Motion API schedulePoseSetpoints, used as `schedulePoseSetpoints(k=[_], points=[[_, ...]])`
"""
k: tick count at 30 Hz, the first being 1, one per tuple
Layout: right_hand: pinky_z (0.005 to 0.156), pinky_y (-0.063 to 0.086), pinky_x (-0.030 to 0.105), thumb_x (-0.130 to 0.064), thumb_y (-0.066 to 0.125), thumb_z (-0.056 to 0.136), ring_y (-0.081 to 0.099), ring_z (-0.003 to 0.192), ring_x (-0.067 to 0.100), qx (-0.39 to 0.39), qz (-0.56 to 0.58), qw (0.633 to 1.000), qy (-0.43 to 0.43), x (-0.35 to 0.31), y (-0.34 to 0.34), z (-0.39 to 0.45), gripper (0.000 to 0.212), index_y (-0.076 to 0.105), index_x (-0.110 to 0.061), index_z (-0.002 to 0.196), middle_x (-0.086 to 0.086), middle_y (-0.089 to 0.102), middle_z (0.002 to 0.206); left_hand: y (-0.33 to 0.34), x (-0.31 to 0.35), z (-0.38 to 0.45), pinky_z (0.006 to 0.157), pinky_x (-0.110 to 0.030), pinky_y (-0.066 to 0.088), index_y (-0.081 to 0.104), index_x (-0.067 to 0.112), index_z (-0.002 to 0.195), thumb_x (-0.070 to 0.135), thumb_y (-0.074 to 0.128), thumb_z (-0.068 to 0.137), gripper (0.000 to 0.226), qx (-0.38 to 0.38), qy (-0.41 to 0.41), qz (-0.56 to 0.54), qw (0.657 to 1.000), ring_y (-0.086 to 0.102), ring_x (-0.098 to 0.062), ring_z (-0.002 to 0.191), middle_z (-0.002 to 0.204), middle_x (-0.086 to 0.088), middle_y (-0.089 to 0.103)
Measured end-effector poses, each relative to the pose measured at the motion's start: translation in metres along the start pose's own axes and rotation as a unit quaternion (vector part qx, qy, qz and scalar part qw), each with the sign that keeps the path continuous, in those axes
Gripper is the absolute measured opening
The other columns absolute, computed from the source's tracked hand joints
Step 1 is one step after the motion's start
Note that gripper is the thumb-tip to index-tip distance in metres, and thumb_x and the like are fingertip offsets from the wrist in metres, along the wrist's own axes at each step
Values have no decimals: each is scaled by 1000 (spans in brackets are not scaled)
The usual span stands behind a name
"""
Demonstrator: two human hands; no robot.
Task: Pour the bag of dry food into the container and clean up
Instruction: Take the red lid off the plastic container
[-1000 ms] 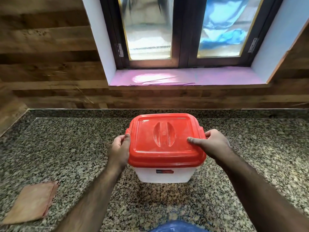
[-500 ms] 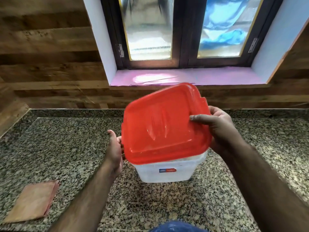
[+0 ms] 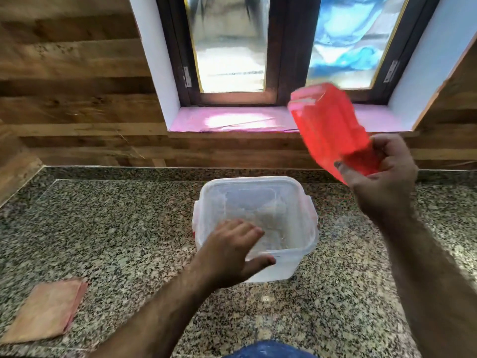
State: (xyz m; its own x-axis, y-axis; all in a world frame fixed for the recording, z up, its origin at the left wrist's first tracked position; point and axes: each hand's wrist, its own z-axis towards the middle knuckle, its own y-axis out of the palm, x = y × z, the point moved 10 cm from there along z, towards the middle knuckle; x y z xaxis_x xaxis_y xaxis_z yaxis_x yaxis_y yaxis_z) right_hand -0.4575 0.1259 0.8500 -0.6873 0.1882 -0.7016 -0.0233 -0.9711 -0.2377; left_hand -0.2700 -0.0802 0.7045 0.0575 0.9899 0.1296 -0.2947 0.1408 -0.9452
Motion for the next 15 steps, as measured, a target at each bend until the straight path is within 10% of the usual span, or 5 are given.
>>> schedulePoseSetpoints(k=[8, 15], points=[[74, 67, 49, -8, 85, 84, 78, 85, 37, -90, -268, 958, -41, 118, 13, -67, 41, 75, -11, 124, 22, 79, 104, 25, 12, 7, 72, -37, 51, 62, 25, 76, 64, 45, 105, 51, -13, 67, 107, 992, 63, -21, 69, 71, 7, 68], [64, 62, 36, -13, 89, 85, 75, 73, 25, -219, -325, 920, -9, 204, 14, -155, 31, 83, -22, 114, 5, 80, 91, 26, 8, 7, 68, -34, 46, 61, 26, 72, 65, 48, 104, 51, 3, 72, 95, 993, 59, -15, 63, 65, 11, 64]])
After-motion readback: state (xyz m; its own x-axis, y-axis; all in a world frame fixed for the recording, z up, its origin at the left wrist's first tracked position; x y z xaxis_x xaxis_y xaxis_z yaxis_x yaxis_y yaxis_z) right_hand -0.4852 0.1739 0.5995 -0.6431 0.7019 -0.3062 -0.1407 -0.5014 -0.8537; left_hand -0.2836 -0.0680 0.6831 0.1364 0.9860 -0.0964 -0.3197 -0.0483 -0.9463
